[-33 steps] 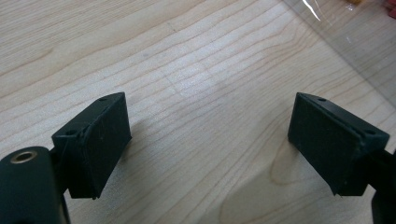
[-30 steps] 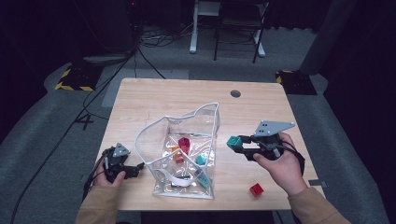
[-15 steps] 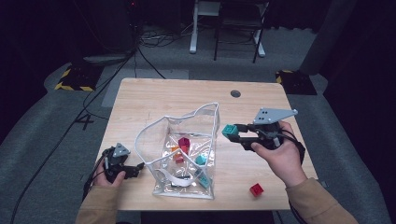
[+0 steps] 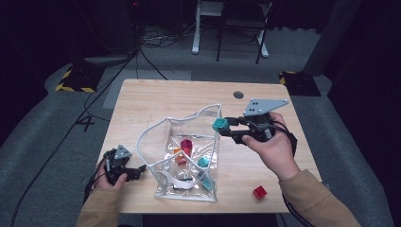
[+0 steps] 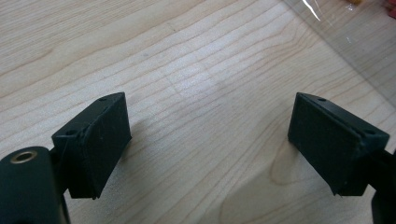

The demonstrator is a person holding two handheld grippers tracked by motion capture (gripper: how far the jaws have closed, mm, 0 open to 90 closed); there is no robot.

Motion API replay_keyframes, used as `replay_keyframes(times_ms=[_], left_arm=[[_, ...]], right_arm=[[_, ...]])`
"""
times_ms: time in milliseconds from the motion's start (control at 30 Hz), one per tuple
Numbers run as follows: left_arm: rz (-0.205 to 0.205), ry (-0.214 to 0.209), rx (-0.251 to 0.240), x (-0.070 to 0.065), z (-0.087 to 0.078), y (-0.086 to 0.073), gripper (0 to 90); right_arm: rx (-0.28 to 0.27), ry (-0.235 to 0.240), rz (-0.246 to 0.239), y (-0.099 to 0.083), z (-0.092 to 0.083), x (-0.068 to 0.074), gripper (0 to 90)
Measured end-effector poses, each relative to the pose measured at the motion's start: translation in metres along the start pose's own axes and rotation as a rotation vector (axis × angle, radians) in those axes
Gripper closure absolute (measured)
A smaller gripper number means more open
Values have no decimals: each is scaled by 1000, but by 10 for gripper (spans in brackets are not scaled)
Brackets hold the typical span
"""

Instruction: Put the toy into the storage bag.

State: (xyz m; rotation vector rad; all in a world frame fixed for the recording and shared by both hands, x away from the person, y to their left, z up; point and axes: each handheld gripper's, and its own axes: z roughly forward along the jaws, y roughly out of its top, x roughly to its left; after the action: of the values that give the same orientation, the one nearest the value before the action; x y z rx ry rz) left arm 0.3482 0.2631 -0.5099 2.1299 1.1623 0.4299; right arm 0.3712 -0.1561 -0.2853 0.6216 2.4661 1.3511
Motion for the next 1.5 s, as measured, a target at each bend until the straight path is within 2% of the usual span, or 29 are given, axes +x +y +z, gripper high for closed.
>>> replay_keyframes(times_ms=[233,467,800,1200,1500], left_arm=[[0,0,0,0,0,0,133],[-1,-1,1,0,0,0,133],[-6,-3,-3,0,0,0,132],[-6,-3,-3,0,0,0,133],[-7,-3,-3,0,0,0,133]], right_arm=[[4,22,-15,18,14,0,591],[-3,51,-18,27,29,3,591],[5,105,-34,46,56,13,591],[53,158,-38,48,90,25,591],[97,169,-16,40,105,23,591]])
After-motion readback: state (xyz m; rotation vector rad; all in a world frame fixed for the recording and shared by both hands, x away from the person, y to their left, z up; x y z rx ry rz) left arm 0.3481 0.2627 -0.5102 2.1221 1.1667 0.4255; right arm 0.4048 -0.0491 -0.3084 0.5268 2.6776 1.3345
